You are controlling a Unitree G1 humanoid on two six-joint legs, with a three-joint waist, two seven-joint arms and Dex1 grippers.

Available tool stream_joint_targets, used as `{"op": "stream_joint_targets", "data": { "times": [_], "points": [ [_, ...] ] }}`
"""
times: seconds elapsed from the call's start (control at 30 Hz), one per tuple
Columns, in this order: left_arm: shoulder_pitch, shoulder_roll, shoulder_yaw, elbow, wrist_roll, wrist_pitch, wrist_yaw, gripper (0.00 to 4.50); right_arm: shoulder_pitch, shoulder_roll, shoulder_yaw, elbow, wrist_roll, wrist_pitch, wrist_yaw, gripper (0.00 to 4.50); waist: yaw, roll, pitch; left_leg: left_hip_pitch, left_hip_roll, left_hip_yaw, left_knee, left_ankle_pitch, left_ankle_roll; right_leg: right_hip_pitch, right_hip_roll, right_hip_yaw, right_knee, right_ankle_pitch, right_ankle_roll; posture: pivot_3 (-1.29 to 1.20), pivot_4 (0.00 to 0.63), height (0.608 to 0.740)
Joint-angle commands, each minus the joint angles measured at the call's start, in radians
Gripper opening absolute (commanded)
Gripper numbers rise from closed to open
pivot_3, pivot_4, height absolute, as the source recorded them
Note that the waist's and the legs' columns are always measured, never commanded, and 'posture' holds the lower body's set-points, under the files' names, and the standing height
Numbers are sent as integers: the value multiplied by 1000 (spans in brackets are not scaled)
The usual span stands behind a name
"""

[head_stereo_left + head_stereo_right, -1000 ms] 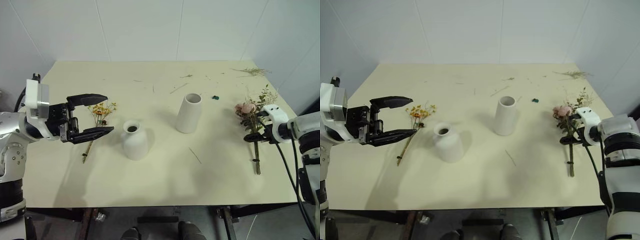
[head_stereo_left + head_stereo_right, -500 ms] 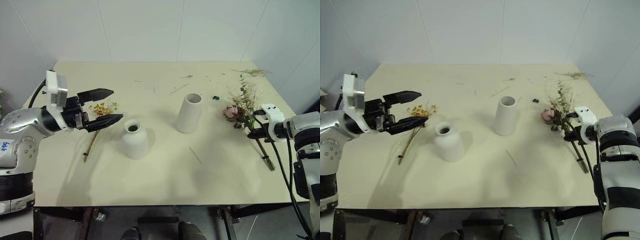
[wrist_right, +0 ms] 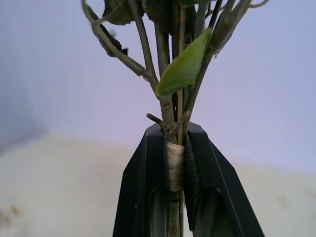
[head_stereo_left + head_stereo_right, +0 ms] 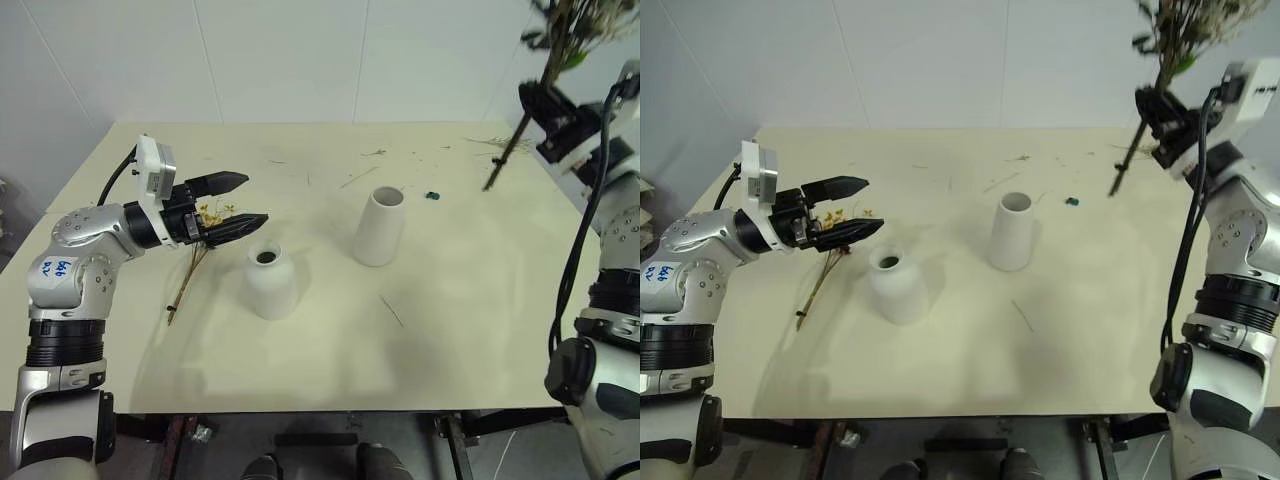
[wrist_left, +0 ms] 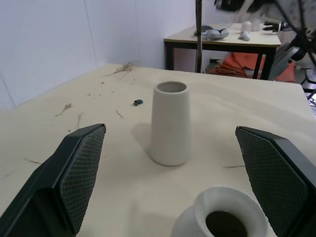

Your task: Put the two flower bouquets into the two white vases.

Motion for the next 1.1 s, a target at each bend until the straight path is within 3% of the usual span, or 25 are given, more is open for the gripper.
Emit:
{"op": "stream_joint_targets", "data": {
  "times": [0.03,0.17,0.4,0.83,1.1],
  "points": [
    [-35,-10,-1,11,15,-29,-13,4500,-50,35,17,-54,46,-22,-32,39,-2,0,0,0,0,0,0,0,0,0,0,0,0,0,0,0,150,740],
    [-38,-26,-3,19,23,-33,-7,4500,-69,104,64,-50,58,-26,-49,39,-5,0,0,1,0,0,0,1,0,0,0,0,5,0,0,0,150,740],
    [-20,-46,9,-3,21,-28,16,4500,-82,196,154,123,-34,-231,-33,39,-4,0,0,1,0,0,0,1,0,-1,0,0,6,0,0,0,150,740],
    [10,-49,40,-39,12,-26,64,4500,-49,235,193,193,-50,-275,-11,39,-5,0,0,1,0,-1,-1,1,0,-1,0,0,6,0,0,0,150,740],
    [19,-48,53,-39,18,-39,75,4500,-128,223,176,238,-41,-339,-9,39,-5,0,0,1,0,-1,-1,2,-1,-1,0,0,7,0,0,0,150,740]
  ]
}}
